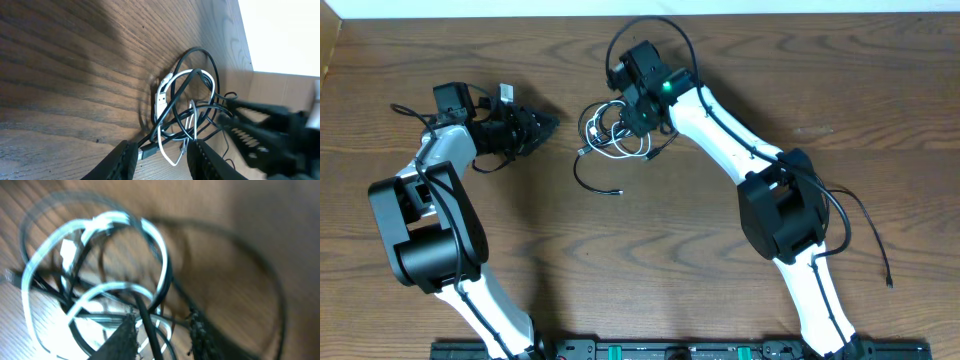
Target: Untangle cables
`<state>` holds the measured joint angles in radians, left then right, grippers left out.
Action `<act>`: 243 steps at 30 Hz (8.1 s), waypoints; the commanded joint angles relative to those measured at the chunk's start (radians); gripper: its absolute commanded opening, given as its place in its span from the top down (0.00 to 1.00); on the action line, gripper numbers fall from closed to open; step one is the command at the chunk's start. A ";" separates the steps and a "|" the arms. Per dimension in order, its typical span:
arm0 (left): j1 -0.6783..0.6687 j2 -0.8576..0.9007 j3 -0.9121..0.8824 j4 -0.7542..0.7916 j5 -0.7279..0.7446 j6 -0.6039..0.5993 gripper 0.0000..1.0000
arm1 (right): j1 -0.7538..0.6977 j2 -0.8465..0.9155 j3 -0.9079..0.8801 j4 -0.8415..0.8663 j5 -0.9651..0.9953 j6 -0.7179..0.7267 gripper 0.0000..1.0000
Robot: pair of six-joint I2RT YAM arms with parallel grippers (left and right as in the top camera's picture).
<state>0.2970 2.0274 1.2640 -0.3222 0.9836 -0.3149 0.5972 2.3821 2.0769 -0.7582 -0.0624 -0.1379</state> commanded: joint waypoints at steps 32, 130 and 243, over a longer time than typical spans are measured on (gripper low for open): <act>-0.002 0.000 -0.004 -0.003 -0.009 0.002 0.61 | 0.024 0.049 0.002 0.233 -0.140 -0.068 0.73; -0.002 0.000 -0.004 -0.003 -0.009 -0.002 0.61 | 0.072 -0.402 -0.034 -0.132 -0.288 -0.026 0.76; -0.002 0.000 -0.004 0.037 0.292 0.099 0.54 | -0.077 0.040 0.063 0.113 -0.730 0.440 0.99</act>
<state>0.2970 2.0274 1.2636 -0.3023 1.0733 -0.3012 0.5583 2.4626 2.1197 -0.6926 -0.7071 0.0151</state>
